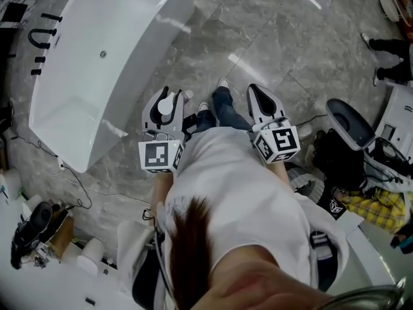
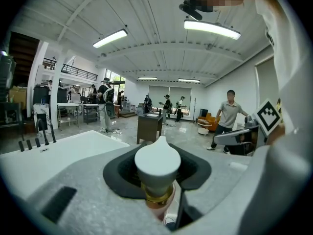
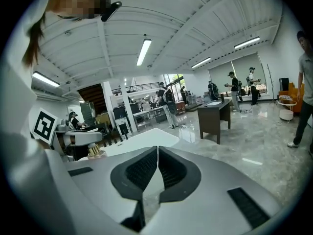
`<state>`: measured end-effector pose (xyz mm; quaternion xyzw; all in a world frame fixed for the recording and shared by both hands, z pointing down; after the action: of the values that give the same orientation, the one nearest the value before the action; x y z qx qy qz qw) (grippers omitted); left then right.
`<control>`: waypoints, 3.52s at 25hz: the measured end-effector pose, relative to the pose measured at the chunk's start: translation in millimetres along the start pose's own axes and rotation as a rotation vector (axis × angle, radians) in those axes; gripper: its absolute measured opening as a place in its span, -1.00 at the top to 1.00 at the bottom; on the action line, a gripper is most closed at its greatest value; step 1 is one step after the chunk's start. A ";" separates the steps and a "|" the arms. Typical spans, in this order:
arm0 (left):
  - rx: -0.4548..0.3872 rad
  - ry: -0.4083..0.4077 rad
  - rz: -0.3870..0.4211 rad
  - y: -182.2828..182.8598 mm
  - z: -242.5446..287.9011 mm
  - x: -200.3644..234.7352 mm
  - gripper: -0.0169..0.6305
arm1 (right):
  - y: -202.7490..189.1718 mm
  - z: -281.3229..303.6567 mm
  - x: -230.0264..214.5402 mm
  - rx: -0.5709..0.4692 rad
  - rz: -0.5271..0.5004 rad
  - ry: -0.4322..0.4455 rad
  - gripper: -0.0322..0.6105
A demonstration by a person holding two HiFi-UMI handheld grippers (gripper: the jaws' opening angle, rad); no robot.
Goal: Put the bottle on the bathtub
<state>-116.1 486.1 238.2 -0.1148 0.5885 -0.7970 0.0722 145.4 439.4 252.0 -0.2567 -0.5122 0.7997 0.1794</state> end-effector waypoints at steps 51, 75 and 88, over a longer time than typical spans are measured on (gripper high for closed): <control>-0.040 0.033 0.010 95.4 258.9 176.2 0.52 | 125.8 260.5 -109.8 0.005 -0.001 -0.068 0.86; -0.053 0.156 -0.039 137.7 374.5 190.1 0.52 | 185.6 357.6 -213.6 0.047 -0.027 0.015 0.86; -0.166 0.298 -0.044 188.8 457.5 176.3 0.52 | 231.9 396.7 -315.3 0.034 -0.069 0.085 0.86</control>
<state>-167.1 -35.7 203.7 -0.0135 0.6540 -0.7552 -0.0430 157.5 -117.8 248.4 -0.2698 -0.4989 0.7900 0.2328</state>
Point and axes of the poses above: the fingertips, and each gripper's own axes: z forward along the fingers, x to its left, y out of its top, the point moved 8 cm from there along -z, backward along the fingers
